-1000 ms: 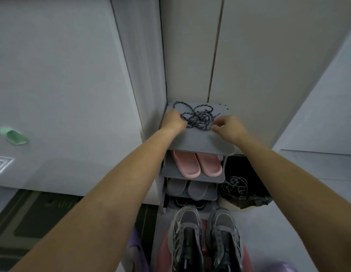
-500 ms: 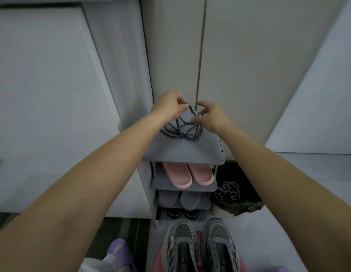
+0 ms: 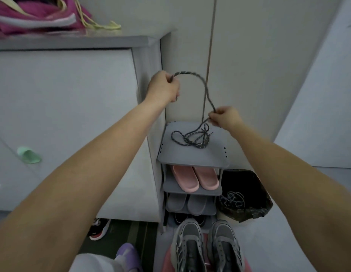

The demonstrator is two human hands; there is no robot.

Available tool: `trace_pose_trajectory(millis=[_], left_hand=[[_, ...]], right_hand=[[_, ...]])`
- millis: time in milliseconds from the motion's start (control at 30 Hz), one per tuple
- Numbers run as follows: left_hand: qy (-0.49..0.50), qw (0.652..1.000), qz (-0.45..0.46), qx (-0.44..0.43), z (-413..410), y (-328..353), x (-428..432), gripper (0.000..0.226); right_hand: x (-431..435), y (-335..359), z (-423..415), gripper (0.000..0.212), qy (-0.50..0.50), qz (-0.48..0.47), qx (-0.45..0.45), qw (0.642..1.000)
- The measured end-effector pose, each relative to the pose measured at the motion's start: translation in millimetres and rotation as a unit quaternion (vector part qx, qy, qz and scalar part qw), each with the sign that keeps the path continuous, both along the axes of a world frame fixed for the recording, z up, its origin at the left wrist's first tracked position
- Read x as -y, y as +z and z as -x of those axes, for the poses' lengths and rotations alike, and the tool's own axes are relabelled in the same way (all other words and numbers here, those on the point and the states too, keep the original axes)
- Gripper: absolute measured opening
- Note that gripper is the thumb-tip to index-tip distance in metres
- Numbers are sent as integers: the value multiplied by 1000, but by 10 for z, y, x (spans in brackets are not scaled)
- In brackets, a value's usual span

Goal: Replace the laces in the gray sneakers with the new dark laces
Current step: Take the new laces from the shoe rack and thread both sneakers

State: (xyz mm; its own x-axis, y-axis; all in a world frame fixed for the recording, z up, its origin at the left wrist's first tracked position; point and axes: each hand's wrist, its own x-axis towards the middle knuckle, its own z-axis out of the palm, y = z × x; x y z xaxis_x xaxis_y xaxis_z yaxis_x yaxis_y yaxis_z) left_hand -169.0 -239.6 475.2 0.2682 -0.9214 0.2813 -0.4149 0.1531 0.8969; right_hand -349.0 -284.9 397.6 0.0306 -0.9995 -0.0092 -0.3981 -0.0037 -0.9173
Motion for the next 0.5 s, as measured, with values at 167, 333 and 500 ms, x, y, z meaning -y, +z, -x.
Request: trace_pose_trajectory(millis=[167,333,500], left_hand=[[-69,975,-124,168,84,-212,-110,48],[-78,991,-74,74,201,-353,-160,17],[-88,993,-73,-25,173,-294,-196,21]], right_hand=[[-296,581,-255,10,108,78,113,985],[-460,574,-251,19,110,90,59,988],[-458,62,-282,45,132,30,-72,988]])
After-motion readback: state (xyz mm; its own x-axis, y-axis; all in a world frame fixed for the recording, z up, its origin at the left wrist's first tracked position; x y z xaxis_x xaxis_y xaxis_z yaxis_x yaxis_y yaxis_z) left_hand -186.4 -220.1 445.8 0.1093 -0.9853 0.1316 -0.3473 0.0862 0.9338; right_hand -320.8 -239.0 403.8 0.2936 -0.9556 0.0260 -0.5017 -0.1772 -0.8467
